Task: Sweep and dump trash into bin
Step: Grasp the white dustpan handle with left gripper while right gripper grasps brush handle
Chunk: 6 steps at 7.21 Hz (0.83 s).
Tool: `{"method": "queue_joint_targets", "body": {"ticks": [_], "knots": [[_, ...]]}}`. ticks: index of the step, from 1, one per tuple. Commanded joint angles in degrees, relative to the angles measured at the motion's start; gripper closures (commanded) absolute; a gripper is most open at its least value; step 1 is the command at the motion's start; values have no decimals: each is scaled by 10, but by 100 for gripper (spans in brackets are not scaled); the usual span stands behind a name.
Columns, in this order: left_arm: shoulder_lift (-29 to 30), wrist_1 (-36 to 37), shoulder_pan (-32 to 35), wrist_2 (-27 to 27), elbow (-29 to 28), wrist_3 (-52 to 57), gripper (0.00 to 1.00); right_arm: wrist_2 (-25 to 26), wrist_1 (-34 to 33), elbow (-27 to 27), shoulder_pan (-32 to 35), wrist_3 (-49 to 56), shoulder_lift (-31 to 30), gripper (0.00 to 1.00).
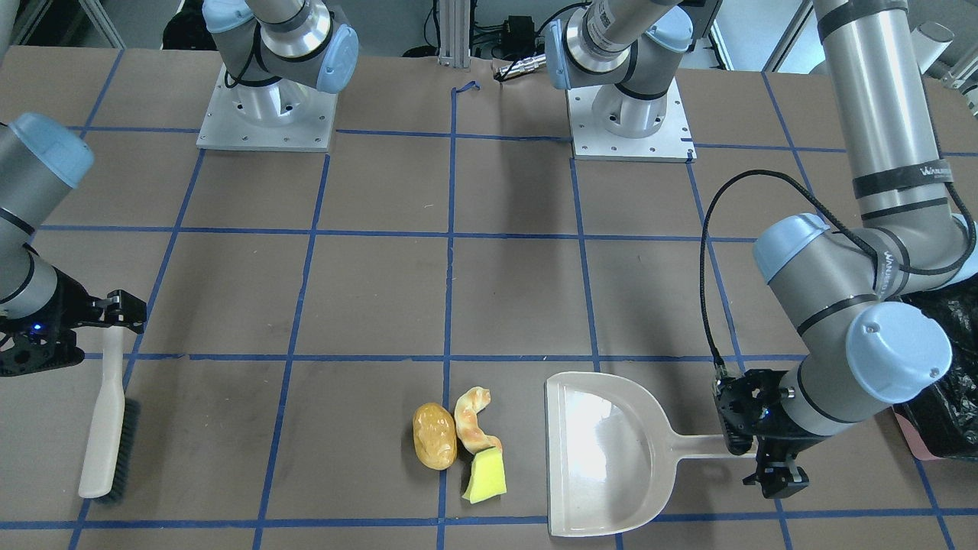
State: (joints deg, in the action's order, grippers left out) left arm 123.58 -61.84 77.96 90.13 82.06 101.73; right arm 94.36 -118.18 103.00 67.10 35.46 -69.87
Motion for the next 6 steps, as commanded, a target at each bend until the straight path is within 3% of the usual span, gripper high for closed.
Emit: {"method": "queue_joint_targets", "body": {"ticks": [1, 2, 3, 4, 5, 6], "knots": [[3, -8, -1, 0, -1, -6, 6, 2, 1, 1, 0, -3, 5, 19], [3, -9, -1, 0, 0, -7, 6, 1, 1, 1, 0, -4, 10, 19], [3, -9, 0, -1, 0, -7, 21, 2, 1, 1, 0, -4, 11, 19], [3, -9, 0, -3, 0, -7, 28, 3, 1, 2, 0, -5, 12, 27], [3, -9, 0, -3, -1, 0, 42, 6, 4, 2, 0, -5, 11, 37], [3, -8, 0, -3, -1, 5, 68, 3, 25, 2, 0, -6, 11, 47]]}}
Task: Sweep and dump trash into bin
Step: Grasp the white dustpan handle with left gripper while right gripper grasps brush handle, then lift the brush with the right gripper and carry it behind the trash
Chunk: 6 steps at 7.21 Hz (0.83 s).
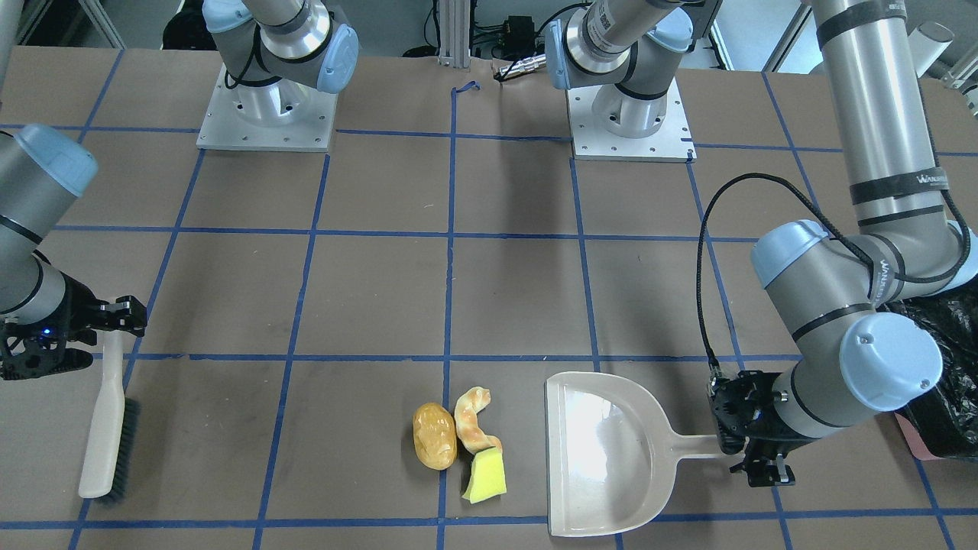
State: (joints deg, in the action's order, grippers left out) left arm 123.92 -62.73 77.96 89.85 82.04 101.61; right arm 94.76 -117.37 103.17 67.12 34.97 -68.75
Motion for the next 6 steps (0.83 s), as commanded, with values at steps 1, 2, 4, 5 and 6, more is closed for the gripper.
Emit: {"method": "queue_joint_targets", "body": {"ticks": [1, 2, 4, 5, 6], "knots": [[0, 1, 2, 0, 0, 5, 78, 0, 24, -1, -1, -1, -2, 56], [0, 1, 3, 0, 0, 5, 81, 3, 24, -1, -1, 2, -2, 69], [0, 1, 7, 1, 0, 5, 97, 3, 49, -3, 0, 0, -2, 91], [-1, 1, 9, 2, 0, 5, 99, 4, 50, -5, 4, 0, -7, 98], [-1, 1, 10, 5, 0, 5, 100, 3, 48, -6, 6, -5, -7, 100]]}}
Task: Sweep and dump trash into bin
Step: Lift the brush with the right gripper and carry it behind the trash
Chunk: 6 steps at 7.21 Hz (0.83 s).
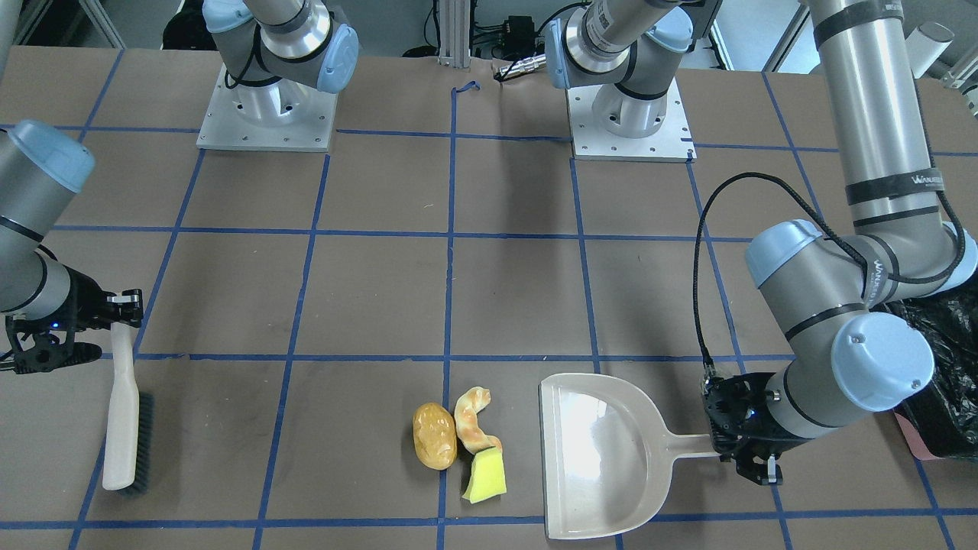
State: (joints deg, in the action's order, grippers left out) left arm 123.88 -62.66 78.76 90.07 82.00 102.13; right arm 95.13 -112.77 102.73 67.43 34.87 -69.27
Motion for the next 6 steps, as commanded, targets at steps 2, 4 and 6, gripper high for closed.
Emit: {"method": "queue_joint_targets", "body": {"ticks": [2, 4, 6], "knots": [[0, 0, 3, 5, 1, -1, 100, -4, 1, -18, 38, -53, 1, 100], [0, 0, 7, 5, 0, -3, 100, -10, 1, -36, 85, -98, 2, 100], [0, 0, 8, 5, 0, -3, 100, -40, 1, -36, 137, -173, 3, 100]]}}
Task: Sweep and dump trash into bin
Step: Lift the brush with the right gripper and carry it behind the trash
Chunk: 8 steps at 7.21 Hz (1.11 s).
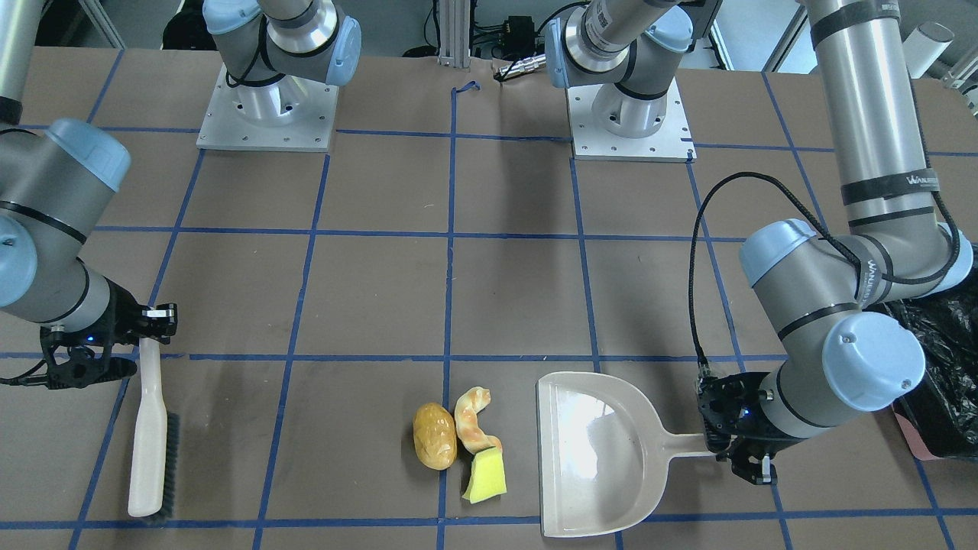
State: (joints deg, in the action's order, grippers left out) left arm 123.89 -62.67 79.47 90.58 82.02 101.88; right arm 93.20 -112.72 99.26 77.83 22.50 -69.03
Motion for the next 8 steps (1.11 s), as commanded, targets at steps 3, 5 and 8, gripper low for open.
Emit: {"method": "queue_joint_targets", "body": {"ticks": [3, 5, 8], "knots": [[0, 0, 1, 0, 0, 0, 100, -45, 0, -1, 141, -214, 1, 100], [0, 0, 1, 1, 0, 0, 100, -76, -3, -1, 208, -324, 2, 100], [-2, -1, 2, 3, -1, -4, 100, -90, -7, -26, 280, -443, 38, 100]]}}
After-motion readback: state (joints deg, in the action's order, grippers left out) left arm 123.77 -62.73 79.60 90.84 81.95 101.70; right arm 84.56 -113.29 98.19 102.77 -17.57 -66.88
